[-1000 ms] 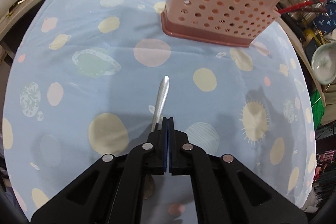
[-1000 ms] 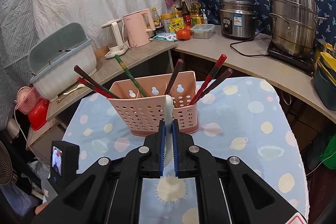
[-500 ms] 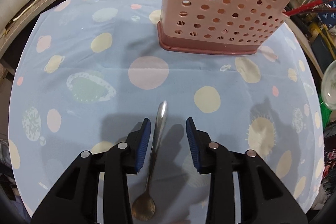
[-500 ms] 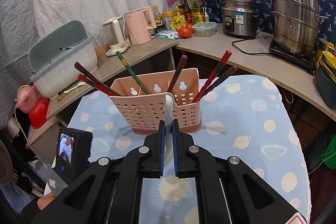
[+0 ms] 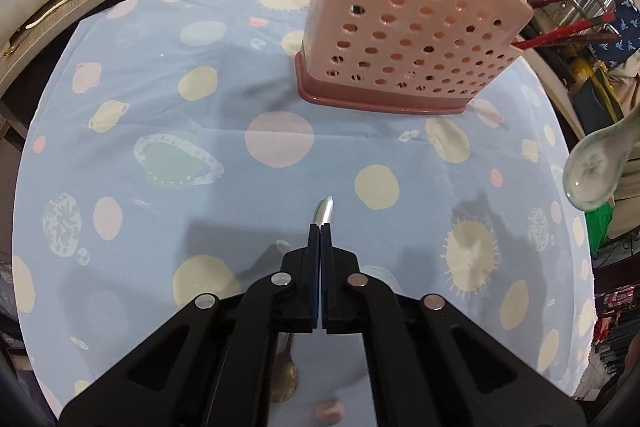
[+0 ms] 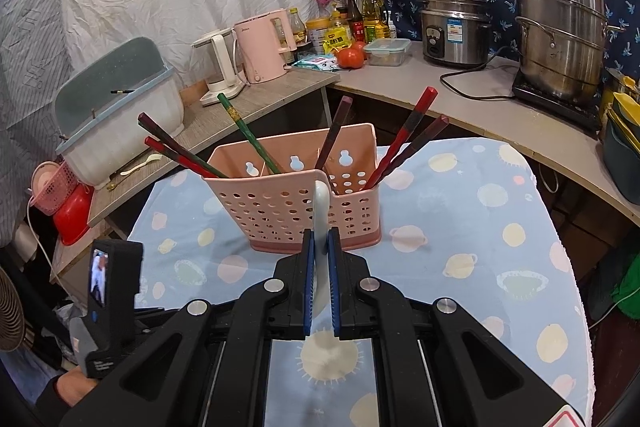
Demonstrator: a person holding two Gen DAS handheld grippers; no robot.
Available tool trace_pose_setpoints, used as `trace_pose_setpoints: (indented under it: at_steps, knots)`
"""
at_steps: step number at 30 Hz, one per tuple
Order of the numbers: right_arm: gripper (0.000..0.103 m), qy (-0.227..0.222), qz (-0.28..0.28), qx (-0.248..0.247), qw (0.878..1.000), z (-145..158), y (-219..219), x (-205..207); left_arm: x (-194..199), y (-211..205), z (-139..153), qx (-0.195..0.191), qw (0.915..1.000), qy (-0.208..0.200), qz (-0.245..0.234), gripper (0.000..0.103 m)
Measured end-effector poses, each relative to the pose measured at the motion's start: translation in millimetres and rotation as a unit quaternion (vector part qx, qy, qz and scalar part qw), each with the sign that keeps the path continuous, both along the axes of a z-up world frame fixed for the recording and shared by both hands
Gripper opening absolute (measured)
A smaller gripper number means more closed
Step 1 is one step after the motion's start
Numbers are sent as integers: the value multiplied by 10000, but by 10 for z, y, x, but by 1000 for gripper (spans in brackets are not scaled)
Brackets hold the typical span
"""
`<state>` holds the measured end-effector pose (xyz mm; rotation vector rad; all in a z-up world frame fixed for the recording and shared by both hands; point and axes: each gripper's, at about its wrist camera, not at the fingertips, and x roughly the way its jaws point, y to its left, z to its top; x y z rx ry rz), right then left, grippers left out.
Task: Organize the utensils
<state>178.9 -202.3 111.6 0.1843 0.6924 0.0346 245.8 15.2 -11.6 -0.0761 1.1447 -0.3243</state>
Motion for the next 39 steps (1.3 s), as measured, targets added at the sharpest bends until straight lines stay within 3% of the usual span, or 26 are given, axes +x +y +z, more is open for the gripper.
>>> trace_pose_setpoints:
  at_steps: [5,7,9,12,14,15,22,29,35,36,37,39]
  knots:
    - [7,13,-7,22,10000,-2,-16,-12,37,-91,-78,-108,9996,139,-223,5]
    - [7,13,-7,15,10000,-3,-18,-10,56,-161,-133,73,9997,120,-220,29]
    - [7,12,-4,13,10000,-4,-18,-10,69,-221,-204,234,9995,71,-206,32]
    - [7,19,7,6,10000,-4,-20,-19,95,-279,-294,417,9989,81,-194,32]
    - [7,26,6,-1,10000,-7,-25,-19,75,-300,-304,518,9985,-19,-190,22]
    - [7,23,4,7,10000,-6,-25,-18,75,-308,-308,553,9983,-24,-200,13]
    - [7,33,-10,10,10000,-5,-42,-14,50,-172,-203,256,9996,11,-149,9]
    - [7,0,17,-32,10000,40,-65,14,-30,-127,183,24,9996,-276,-109,9]
    - [7,-99,9,-95,9999,141,-83,36,-88,-122,713,-149,9969,-764,-83,8]
    - [7,-120,11,-114,9999,163,-75,41,-82,-135,782,-178,9964,-823,-89,7]
    - [7,-150,19,-132,9998,189,-79,47,-85,-145,869,-198,9956,-914,-97,0]
    - [7,-198,25,-162,9997,240,-76,69,-96,-153,1045,-248,9938,-1077,-123,0]
